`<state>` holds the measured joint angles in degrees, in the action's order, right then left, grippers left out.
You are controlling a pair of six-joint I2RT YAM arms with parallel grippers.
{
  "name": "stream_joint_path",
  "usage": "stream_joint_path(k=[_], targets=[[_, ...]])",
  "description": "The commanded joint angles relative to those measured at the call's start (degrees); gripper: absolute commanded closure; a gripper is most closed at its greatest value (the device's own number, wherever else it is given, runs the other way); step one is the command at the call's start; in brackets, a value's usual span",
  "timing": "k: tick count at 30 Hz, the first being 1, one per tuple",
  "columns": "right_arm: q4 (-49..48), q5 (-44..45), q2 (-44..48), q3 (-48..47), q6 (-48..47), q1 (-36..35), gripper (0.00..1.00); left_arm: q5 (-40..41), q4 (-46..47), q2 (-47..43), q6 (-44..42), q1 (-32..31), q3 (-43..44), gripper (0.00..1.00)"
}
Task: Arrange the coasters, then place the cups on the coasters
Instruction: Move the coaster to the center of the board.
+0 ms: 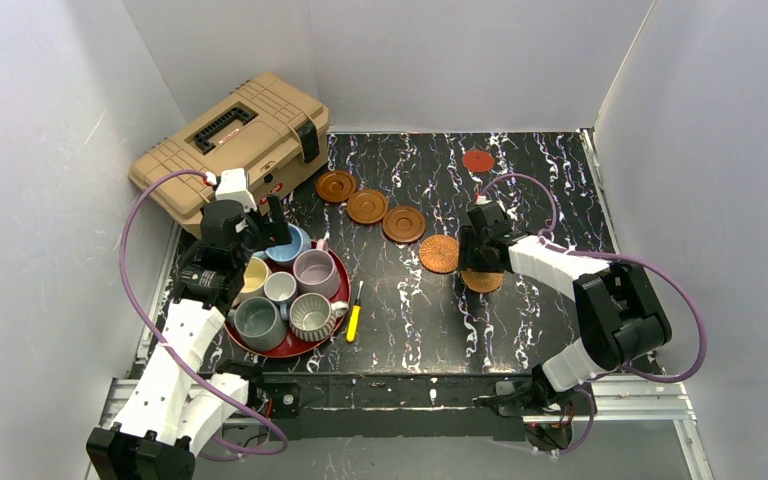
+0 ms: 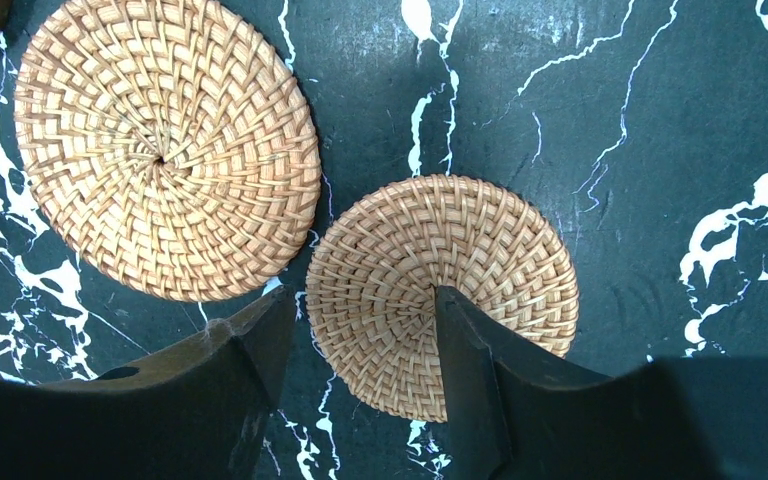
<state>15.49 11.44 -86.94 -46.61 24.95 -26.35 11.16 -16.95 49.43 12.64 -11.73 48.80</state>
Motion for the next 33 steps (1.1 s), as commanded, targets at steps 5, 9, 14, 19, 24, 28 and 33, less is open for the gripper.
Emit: stream_joint_path(k=[5, 9, 14, 19, 24, 28, 33], targets=[[5.8, 0.5, 1.8, -2.1, 1.4, -0.5, 0.35, 0.0, -0.5, -0.2, -0.2, 0.3, 1.2, 0.01], [5.8, 0.5, 2.6, -2.7, 1.9, -0.5, 0.35, 0.4, -0.7, 0.0, -0.2, 0.3, 1.3, 0.01], [6.2, 0.3, 3.4, -3.5, 2.0, -0.5, 0.34, 0.3, -0.7, -0.1, -0.2, 0.3, 1.3, 0.01], [6.6, 0.8, 4.8, -3.2, 2.1, -0.5, 0.33, 0.4, -0.7, -0.2, -0.2, 0.3, 1.3, 0.01], [6.7, 0.6, 5.6, -2.2, 2.3, -0.5, 0.32, 0.3, -0.7, -0.2, -0.2, 0.3, 1.3, 0.01], [5.2, -1.4, 6.0, -0.2, 3.1, 0.0, 0.29, 0.2, -0.7, -0.2, -0.2, 0.3, 1.3, 0.01], [3.1, -4.2, 6.7, 1.8, 4.3, 1.8, 0.3, 0.1, -0.7, -0.2, 0.0, 0.3, 1.2, 0.01]])
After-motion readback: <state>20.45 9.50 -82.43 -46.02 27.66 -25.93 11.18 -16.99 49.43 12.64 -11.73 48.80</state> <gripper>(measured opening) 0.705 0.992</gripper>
